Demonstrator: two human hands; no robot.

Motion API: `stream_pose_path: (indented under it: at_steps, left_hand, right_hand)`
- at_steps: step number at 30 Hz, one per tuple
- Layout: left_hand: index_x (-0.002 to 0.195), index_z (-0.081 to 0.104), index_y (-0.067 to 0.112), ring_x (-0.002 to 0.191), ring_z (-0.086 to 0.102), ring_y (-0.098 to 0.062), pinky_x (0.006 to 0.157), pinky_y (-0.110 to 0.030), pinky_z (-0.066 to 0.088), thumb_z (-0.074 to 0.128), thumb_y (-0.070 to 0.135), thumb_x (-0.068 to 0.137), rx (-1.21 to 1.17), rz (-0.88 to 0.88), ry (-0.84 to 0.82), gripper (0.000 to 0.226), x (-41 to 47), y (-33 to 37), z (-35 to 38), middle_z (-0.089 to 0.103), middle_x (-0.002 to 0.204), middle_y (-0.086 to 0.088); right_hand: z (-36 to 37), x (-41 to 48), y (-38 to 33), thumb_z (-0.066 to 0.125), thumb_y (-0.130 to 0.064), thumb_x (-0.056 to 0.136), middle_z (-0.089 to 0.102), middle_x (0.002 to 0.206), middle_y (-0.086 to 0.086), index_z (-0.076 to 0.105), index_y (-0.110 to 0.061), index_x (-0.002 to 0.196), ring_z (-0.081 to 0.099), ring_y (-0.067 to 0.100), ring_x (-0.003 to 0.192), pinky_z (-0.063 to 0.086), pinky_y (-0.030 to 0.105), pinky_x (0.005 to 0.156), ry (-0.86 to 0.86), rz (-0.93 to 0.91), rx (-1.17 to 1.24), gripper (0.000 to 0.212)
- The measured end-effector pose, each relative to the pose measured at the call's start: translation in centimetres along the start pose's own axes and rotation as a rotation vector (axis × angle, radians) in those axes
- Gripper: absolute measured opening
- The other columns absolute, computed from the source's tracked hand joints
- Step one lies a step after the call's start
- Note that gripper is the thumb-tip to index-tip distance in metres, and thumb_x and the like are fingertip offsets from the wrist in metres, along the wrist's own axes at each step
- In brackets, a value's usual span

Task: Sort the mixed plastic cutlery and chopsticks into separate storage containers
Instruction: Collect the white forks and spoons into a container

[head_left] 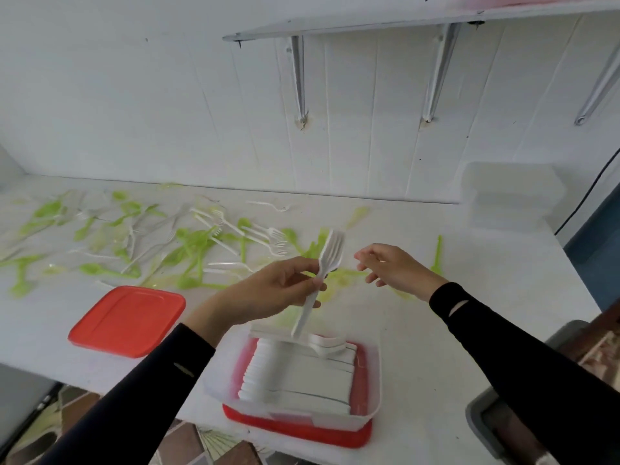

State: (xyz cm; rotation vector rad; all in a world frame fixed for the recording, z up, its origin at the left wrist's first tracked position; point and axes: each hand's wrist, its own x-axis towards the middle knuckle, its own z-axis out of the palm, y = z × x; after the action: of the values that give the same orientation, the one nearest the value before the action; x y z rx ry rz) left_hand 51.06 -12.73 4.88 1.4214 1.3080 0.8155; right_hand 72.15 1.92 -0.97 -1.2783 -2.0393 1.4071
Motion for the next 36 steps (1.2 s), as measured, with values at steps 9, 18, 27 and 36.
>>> stream_pose_path:
  at_steps: [9, 18, 27, 36]
  left_hand:
    - [0.120, 0.069, 0.020, 0.098, 0.062, -0.014, 0.087, -0.024, 0.047, 0.063, 0.018, 0.091, 0.961, 0.107, -0.183, 0.030, -2.6, -4.3, 1.2, 0.068, 0.112, 0.000]
    - [0.110, 0.066, 0.019, 0.101, 0.056, -0.021, 0.077, -0.037, 0.049, 0.058, 0.024, 0.095, 1.147, 0.156, -0.151, 0.017, -2.1, -6.0, 1.8, 0.060, 0.106, 0.000]
    - [0.104, 0.071, 0.021, 0.093, 0.061, -0.016, 0.079, -0.034, 0.051, 0.064, 0.035, 0.093, 1.022, 0.161, -0.154, 0.019, -1.3, -6.1, 0.9, 0.062, 0.102, 0.003]
    - [0.095, 0.075, 0.008, 0.057, 0.060, 0.001, 0.059, -0.008, 0.045, 0.070, 0.012, 0.090, 0.524, 0.279, 0.205, 0.009, 0.5, -5.1, -8.4, 0.067, 0.074, 0.009]
  right_hand:
    - [0.9, -1.0, 1.1, 0.050, -0.033, 0.099, 0.068, 0.101, 0.001, 0.064, -0.019, 0.107, 0.069, 0.015, 0.081, 0.053, 0.033, 0.075, 0.024, 0.017, -0.133, 0.022]
    - [1.7, -1.3, 1.8, 0.052, -0.026, 0.098, 0.069, 0.099, 0.004, 0.064, -0.020, 0.109, 0.067, 0.019, 0.078, 0.050, 0.023, 0.067, -0.022, 0.016, -0.298, 0.018]
    - [2.8, 0.4, -0.1, 0.053, -0.029, 0.099, 0.070, 0.095, 0.000, 0.066, -0.018, 0.103, 0.066, 0.014, 0.078, 0.052, 0.030, 0.079, -0.049, -0.029, -0.358, 0.018]
    - [6.5, 5.2, -3.3, 0.053, -0.024, 0.096, 0.068, 0.099, -0.001, 0.066, -0.022, 0.103, 0.061, 0.010, 0.077, 0.048, 0.024, 0.072, -0.106, -0.069, -0.388, 0.016]
